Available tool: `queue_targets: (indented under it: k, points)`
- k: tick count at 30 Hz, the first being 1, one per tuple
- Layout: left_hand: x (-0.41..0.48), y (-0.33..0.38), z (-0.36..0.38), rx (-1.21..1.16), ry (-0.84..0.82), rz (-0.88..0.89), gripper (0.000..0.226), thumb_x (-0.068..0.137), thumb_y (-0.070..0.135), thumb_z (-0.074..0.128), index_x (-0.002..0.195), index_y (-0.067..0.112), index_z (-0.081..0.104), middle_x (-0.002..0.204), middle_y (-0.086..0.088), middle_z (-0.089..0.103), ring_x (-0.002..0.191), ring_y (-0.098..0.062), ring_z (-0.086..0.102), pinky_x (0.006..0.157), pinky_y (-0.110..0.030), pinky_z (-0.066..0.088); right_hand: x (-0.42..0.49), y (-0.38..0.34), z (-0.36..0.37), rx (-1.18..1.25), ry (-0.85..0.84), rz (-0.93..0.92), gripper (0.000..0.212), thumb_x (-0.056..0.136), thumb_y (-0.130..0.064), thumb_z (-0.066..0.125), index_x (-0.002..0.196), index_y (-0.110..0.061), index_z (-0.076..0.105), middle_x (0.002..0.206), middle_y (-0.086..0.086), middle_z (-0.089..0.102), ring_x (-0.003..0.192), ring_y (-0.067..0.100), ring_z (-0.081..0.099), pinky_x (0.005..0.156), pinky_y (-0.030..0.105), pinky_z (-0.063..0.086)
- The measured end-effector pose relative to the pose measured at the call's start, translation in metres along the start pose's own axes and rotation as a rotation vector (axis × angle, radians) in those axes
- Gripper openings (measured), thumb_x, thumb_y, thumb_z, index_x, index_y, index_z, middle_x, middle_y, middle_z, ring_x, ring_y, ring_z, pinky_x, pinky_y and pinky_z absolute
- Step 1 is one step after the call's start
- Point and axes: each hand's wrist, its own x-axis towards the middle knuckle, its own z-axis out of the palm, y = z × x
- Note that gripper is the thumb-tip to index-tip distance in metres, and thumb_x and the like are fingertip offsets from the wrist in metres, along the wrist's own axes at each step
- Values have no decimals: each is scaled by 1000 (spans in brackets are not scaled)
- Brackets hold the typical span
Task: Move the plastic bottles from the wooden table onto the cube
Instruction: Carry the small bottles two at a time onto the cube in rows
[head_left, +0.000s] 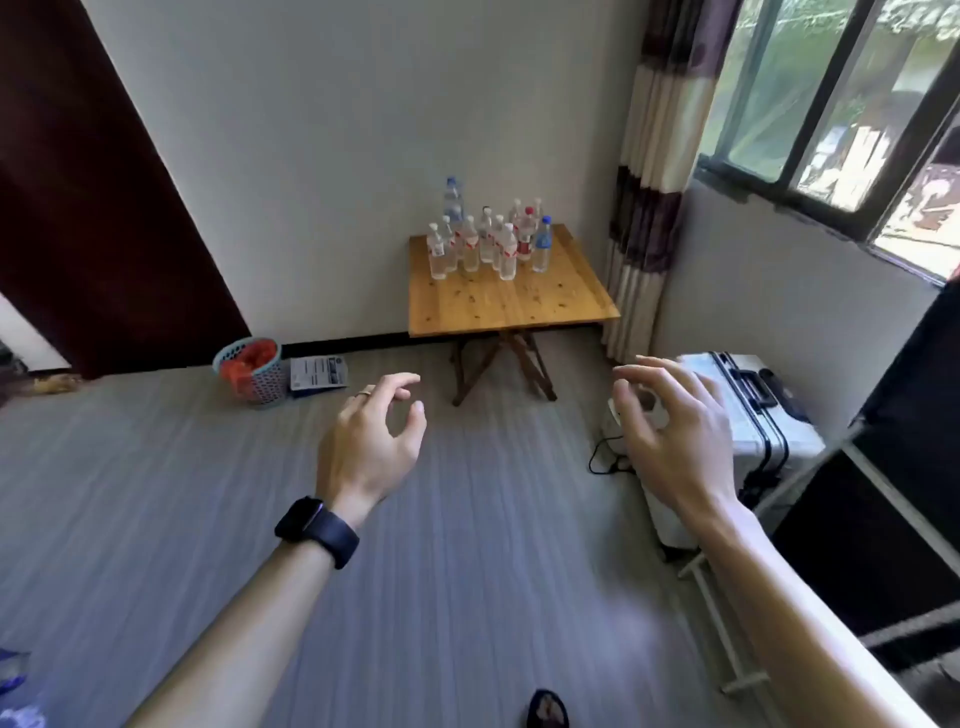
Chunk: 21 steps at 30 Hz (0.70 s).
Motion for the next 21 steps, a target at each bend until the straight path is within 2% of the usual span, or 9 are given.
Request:
queue_targets:
  k: [3, 8, 13, 17, 21]
  points:
    - [22, -18, 46, 31, -107, -72, 26, 92, 31, 62, 117, 36, 63, 106, 15, 66, 103, -14, 61, 80, -31, 51, 12, 36, 40, -34, -72, 85, 24, 91, -39, 59, 103, -28, 76, 121, -6, 68, 120, 21, 51, 97, 17, 32]
    - [69, -39, 112, 68, -198, -170, 22, 91, 33, 61, 113, 38, 64, 106, 14, 65, 101, -15, 61, 80, -33, 53, 45, 92, 99, -20, -253, 165, 14, 91, -30, 66, 102, -29, 76, 124, -6, 65, 119, 22, 49, 99, 30, 42]
    - [124, -52, 154, 103, -207, -218, 21, 91, 34, 60, 112, 37, 65, 104, 14, 66, 98, -14, 62, 78, -34, 54, 100, 127, 143, -47, -362, 177, 15, 93, -32, 65, 104, -31, 76, 122, -10, 67, 116, 19, 54, 91, 22, 35]
    - [165, -71, 179, 120, -242, -273, 21, 91, 36, 60, 112, 38, 64, 104, 16, 66, 98, -12, 62, 76, -33, 53, 143, 143, 177, -52, -435, 194, 18, 94, -35, 61, 107, -33, 73, 118, -17, 68, 112, 15, 56, 85, 21, 35]
    - [220, -100, 211, 113, -292, -294, 20, 92, 35, 60, 111, 38, 64, 103, 18, 65, 98, -12, 63, 77, -34, 55, 194, 160, 223, -69, -489, 179, 22, 95, -38, 59, 113, -34, 70, 121, -17, 67, 115, 15, 55, 85, 23, 36]
